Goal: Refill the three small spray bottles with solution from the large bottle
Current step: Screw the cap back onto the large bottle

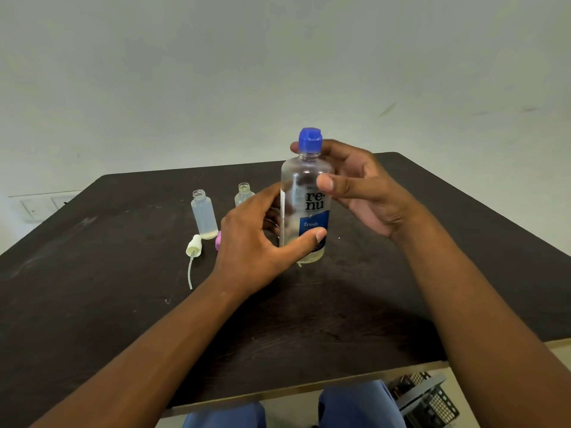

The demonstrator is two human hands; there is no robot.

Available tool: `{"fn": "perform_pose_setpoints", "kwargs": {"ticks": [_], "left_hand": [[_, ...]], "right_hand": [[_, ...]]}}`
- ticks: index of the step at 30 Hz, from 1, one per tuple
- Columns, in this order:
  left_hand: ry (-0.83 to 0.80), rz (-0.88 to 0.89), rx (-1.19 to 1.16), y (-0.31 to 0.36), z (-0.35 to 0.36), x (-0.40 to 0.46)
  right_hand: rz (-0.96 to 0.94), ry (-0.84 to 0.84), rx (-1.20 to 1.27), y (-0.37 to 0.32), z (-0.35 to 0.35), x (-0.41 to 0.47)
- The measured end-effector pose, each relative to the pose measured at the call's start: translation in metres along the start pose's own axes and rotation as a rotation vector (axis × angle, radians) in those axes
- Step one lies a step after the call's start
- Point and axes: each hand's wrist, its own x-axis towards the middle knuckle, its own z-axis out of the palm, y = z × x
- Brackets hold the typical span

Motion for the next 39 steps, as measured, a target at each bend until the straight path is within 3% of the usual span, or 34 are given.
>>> {"fn": "perform_pose_setpoints", "kwargs": {"ticks": [5,13,20,26,31,35,39], "left_hand": [[-0.002,-0.003,-0.024,-0.002,0.001,0.000],[-0.052,-0.026,-0.090,-0.001,0.002,-0.001],[-0.048,-0.052,-0.071,-0.007,0.005,-0.002],[-0.122,-0.018,0.105,-0.006,0.008,-0.002],[-0.277,0.077,0.235,0.000,0.014,0.003],[-0.451,0.237,0.351,0.015,0.026,0.012],[-0.607,0.259,0.402,0.028,0.050,0.022]], "right_hand": [[0.034,-0.048,-0.098,0.005,-0.005,0.000],[-0.013,0.045,-0.128,0.007,-0.005,0.003],[-0.073,0.293,-0.099,-0.003,-0.011,0.007],[-0.037,0.553,-0.338,-0.008,-0.035,0.014],[0.075,0.772,-0.451,0.008,-0.067,0.028],[0.179,0.826,-0.555,0.027,-0.091,0.044],[0.225,0.851,-0.719,0.044,-0.112,0.065]]}}
